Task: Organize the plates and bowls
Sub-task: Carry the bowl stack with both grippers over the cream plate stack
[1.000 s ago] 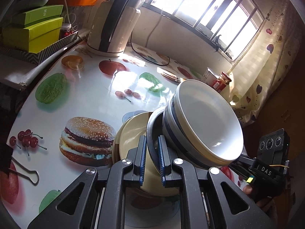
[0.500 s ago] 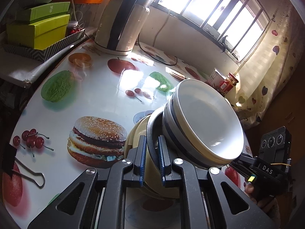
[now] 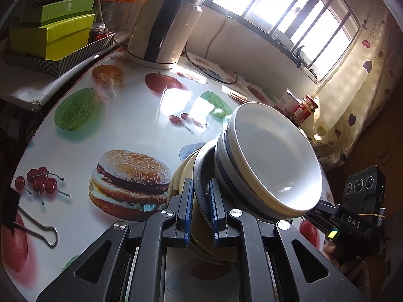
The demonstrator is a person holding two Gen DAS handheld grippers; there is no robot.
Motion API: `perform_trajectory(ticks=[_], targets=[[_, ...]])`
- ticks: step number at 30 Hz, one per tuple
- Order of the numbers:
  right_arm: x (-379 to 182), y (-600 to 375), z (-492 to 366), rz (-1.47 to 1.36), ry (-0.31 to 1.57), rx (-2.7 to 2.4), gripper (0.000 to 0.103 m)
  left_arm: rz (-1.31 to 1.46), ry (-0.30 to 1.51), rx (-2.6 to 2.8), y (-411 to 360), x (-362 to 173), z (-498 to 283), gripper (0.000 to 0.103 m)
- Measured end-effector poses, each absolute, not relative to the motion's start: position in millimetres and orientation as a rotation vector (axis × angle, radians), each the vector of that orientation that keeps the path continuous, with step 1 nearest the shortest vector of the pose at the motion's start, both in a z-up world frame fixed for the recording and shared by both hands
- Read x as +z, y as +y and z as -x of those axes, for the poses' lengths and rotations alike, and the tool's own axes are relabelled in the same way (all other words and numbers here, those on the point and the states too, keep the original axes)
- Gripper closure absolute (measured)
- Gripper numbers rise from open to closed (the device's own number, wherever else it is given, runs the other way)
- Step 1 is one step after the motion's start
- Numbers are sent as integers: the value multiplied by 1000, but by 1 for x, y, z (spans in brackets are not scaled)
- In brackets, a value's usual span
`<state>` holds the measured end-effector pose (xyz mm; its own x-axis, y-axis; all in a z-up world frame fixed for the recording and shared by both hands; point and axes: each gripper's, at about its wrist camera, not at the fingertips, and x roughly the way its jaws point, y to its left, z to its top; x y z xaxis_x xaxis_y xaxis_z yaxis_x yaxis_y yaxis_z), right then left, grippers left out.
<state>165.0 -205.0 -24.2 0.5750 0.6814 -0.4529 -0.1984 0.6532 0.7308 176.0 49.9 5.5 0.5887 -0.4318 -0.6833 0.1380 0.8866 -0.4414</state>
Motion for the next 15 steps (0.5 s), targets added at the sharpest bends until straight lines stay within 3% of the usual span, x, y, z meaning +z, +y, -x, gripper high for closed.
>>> perform_trajectory(ticks=[15], targets=[[-24,-203,-166,-652,804,548,91,363,879,-338,51,5,-175,92]])
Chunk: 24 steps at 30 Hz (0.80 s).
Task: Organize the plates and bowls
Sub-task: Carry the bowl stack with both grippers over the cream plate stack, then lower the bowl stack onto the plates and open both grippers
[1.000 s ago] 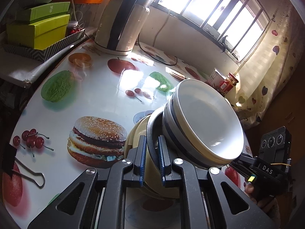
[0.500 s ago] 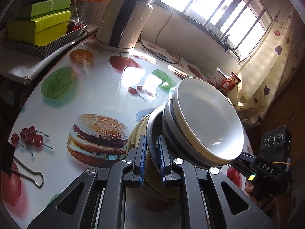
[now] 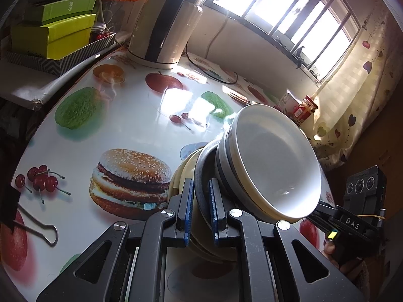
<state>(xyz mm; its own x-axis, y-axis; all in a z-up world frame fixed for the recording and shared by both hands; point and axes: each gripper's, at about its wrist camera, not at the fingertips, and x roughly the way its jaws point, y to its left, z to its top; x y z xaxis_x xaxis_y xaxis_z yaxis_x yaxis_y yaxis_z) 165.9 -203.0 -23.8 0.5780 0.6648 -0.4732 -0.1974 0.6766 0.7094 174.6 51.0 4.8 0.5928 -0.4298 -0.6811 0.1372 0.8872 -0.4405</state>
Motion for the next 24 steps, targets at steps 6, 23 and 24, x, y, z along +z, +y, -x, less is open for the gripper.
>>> perform_trajectory(ticks=[6,23,24], targets=[[-23,-204,-165,-643,804,539,91,357,883,-331,50,6,-174,92],[-16,-206,-156,-573,793,466,73,311,893,-282,48,9,-167,79],[-15,-206,-155,-568,791,463,72,309,890,-280,48,10,-166,78]])
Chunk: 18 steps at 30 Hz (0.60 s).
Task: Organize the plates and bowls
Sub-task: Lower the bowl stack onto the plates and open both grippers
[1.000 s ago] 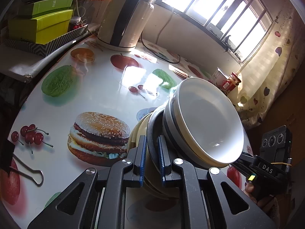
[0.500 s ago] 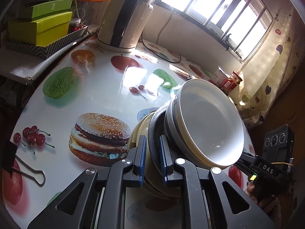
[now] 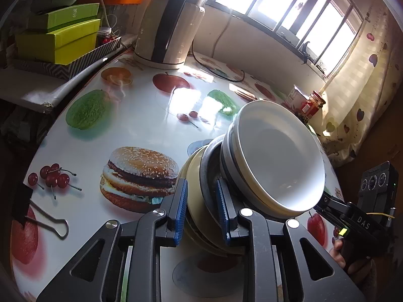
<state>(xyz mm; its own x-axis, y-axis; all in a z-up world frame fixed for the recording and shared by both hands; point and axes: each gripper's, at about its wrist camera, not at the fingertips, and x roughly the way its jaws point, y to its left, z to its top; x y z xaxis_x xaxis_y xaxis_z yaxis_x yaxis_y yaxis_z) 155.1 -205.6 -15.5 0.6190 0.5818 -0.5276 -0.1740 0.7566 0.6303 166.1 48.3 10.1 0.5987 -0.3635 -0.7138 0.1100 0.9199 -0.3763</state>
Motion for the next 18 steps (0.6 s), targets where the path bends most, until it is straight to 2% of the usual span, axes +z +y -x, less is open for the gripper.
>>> perform_trajectory(ticks=[8,18], targets=[[-10,-206,-147,-554,781,444,60,288,881,-266,47,17,-159,75],[0,-203,-131,-508,765,410,53,219,829,-212,47,30,-138,74]])
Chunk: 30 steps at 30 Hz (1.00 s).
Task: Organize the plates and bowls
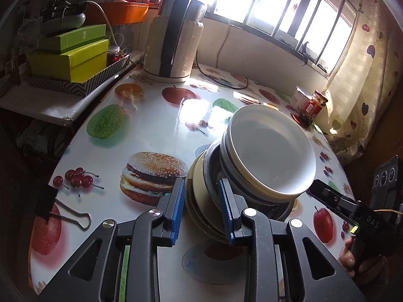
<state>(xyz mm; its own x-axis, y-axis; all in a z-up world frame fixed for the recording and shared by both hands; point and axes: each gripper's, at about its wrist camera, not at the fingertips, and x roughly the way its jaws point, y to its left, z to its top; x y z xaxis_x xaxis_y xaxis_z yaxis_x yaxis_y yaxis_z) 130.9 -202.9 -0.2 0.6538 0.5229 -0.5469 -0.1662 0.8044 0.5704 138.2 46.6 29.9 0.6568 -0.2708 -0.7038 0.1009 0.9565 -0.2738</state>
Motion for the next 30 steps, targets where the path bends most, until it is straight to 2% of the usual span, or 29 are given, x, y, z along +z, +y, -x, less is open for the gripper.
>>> perform_trajectory(ticks=[9,26,30], targets=[[10,-198,-111,-448,749,389,50,166,813,-174,42,32,-116,74],[10,-176,-69,-230,739,302,30,46,878,-87,33,-5,-78,74],[0,-166,-62,-157,749,252,29,27,886,-92,30,-12,-76,74]])
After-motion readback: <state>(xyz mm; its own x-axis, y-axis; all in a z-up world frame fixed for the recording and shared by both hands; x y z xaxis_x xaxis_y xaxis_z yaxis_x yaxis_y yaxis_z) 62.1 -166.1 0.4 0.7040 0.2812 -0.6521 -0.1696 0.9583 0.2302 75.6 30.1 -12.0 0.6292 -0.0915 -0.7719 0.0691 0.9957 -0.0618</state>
